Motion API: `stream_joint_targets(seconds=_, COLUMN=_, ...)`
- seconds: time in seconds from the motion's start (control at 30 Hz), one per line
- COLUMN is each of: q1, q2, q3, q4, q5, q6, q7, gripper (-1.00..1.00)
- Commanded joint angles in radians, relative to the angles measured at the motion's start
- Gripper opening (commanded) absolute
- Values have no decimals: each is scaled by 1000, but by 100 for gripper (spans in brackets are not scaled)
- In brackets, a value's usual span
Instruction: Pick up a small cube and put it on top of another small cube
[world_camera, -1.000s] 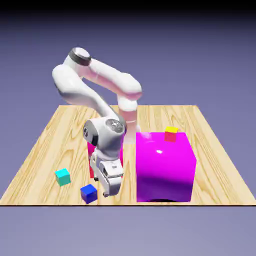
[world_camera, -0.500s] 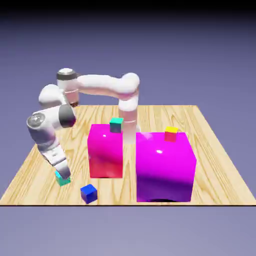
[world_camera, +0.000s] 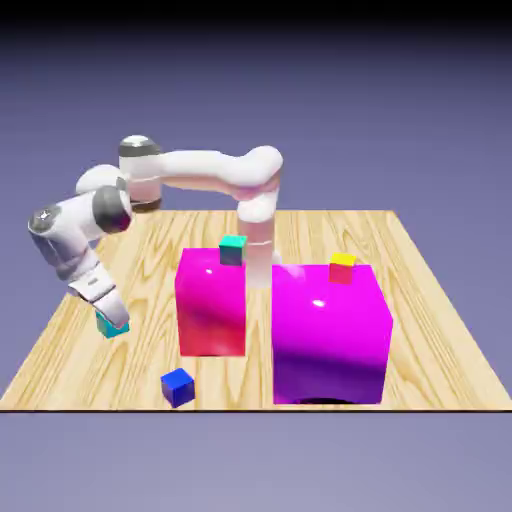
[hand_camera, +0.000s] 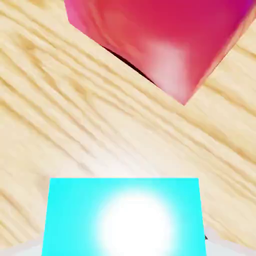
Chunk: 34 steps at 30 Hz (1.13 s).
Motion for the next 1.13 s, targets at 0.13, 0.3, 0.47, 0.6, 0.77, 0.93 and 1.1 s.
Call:
stream_joint_targets(seconds=0.13, q1=-49, q2=-140, q3=145, q4=-99, q5=125, q6=8, q7=-217, gripper=-100)
stream_joint_targets(seconds=0.3, q1=-98, q2=-280, q3=290, q4=-198, q5=250, q6=15, q7=-435, gripper=-100)
stream_joint_targets(seconds=0.47, q1=-146, q2=-420, q3=435, q4=-298, q5=374, q6=22, q7=-652, gripper=-100)
stream_joint_targets(seconds=0.6, q1=-185, q2=-532, q3=552, q4=-377, q5=473, q6=28, q7=-826, gripper=-100)
stream_joint_targets(seconds=0.77, q1=-234, q2=-672, q3=697, q4=-476, q5=598, q6=35, q7=-1044, gripper=-100)
stream_joint_targets(seconds=0.93, q1=-271, q2=-667, q3=652, q4=-596, q5=546, q6=124, q7=-1056, gripper=-100)
stream_joint_targets(seconds=1.1, q1=-275, q2=-663, q3=642, q4=-612, q5=536, q6=137, q7=-1054, gripper=100)
